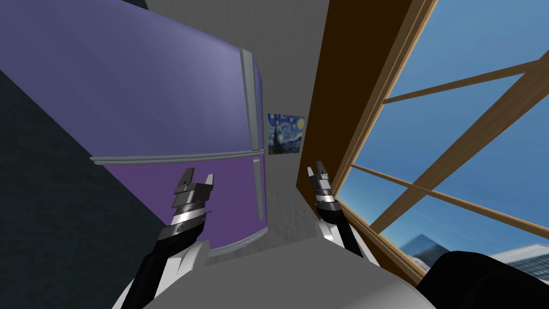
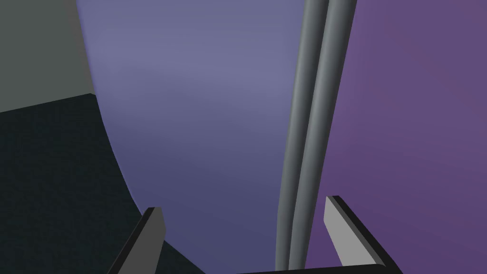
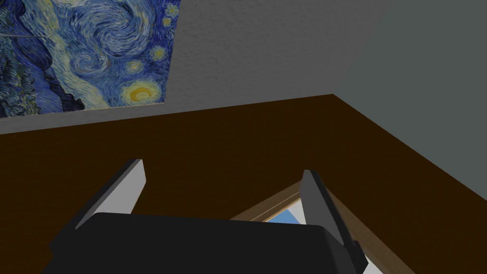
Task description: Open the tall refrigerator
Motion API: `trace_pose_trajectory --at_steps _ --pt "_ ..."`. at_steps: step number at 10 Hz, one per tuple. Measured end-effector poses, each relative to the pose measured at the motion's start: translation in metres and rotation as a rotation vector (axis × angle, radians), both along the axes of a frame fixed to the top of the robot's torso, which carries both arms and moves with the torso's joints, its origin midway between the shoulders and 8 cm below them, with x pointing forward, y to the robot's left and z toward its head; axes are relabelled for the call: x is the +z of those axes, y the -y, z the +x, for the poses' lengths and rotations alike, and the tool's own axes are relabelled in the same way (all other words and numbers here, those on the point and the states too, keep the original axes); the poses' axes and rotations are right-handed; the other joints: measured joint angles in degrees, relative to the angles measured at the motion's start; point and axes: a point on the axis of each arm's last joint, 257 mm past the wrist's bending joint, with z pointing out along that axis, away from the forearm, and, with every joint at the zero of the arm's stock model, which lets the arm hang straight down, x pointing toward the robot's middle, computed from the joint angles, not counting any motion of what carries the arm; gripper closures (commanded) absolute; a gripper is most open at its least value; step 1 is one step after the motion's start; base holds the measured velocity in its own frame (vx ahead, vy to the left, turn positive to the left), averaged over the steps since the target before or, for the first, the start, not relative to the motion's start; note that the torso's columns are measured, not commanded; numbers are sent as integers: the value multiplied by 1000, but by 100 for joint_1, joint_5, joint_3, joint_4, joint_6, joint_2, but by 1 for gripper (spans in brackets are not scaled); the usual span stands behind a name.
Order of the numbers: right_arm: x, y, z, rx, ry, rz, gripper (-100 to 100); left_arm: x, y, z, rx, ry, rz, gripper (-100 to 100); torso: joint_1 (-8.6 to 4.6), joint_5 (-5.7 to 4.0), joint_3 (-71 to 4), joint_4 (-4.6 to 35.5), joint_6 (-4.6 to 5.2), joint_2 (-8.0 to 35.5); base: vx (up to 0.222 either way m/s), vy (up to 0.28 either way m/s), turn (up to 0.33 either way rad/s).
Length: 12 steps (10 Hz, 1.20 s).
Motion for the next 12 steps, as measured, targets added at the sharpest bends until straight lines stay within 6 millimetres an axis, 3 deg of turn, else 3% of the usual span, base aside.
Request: trace_pose_trajectory --at_steps 2,9,10,12 --pt "0 0 0 0 0 0 0 0 0 0 0 0 0 0 0 0 -1200 600 0 597 0 0 0" --pt "0 0 0 0 0 0 0 0 0 0 0 0 0 0 0 0 -7073 3537 0 3539 0 0 0" --pt "0 0 0 0 0 0 0 0 0 0 0 0 0 -100 0 0 -7919 3960 0 3962 10 -13 19" --pt "0 0 0 0 0 0 0 5 5 4 -23 -5 42 -100 -6 -1 -8427 4204 0 4205 16 -34 30"
